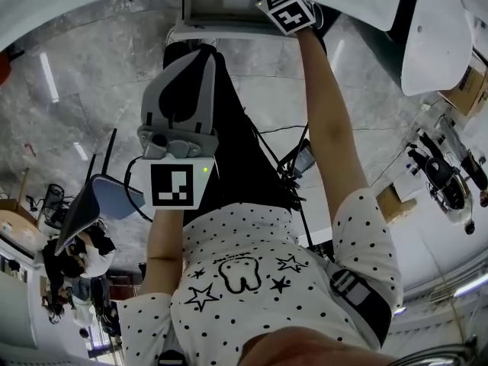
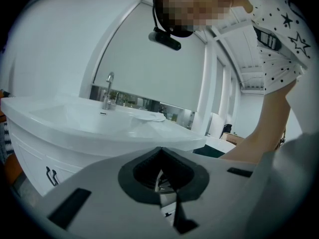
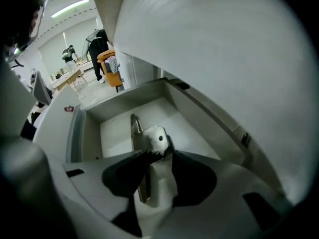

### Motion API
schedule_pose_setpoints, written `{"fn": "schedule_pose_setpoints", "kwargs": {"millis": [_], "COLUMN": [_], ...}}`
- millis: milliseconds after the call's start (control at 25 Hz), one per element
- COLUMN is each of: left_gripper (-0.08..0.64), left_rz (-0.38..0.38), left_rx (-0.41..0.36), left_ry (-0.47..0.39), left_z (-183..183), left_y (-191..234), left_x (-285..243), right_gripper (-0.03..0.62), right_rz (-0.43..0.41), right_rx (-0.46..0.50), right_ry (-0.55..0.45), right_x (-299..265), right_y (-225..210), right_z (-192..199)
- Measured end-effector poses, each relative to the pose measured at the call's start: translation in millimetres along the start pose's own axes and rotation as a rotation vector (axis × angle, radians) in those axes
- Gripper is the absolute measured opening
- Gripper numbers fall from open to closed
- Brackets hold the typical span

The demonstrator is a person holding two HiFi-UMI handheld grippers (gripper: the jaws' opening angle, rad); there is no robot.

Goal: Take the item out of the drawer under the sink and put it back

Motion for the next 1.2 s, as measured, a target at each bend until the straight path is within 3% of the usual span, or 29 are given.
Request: {"fn": "schedule_pose_setpoints", "kwargs": {"millis": [120, 240, 480, 640, 1040, 1200], "left_gripper": [-0.005, -0.005, -0.005, -0.005, -0.005, -0.005], "left_rz": [0.002, 0.001, 0.012, 0.016, 0.021, 0.012], "left_rx": [-0.003, 0.008, -0.006, 0.006, -0.003, 0.001], "left_ry": [-0.001, 0.0, 0.004, 0.015, 0.014, 0.015], "left_z": [3, 3, 2, 4, 1, -1], "left_y": [-1, -1, -1, -3, 1, 4], "left_x": [-1, -3, -5, -7, -7, -7], "right_gripper": [0.1, 0.054, 0.037, 0.037, 0.025, 0.015], "right_rz": [-0.071, -0.179, -0.324, -0.375, -0.412, -0.373], "right_rx": [0.058, 0.049, 0.15, 0.153, 0.221, 0.274], "right_ry": [-0.019, -0.068, -0.071, -0.089, -0.077, -0.07], "right_x": [3, 9, 13, 12, 2, 7], "right_y": [6, 18, 47, 50, 70, 74], "right_z": [2, 1, -3, -6, -24, -25]}}
Point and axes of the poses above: the fingertips, and each gripper's own axes: x backward along the fingers, y to its left, z out of its underside, the point moved 7 cm from there along x, backward along the fingers
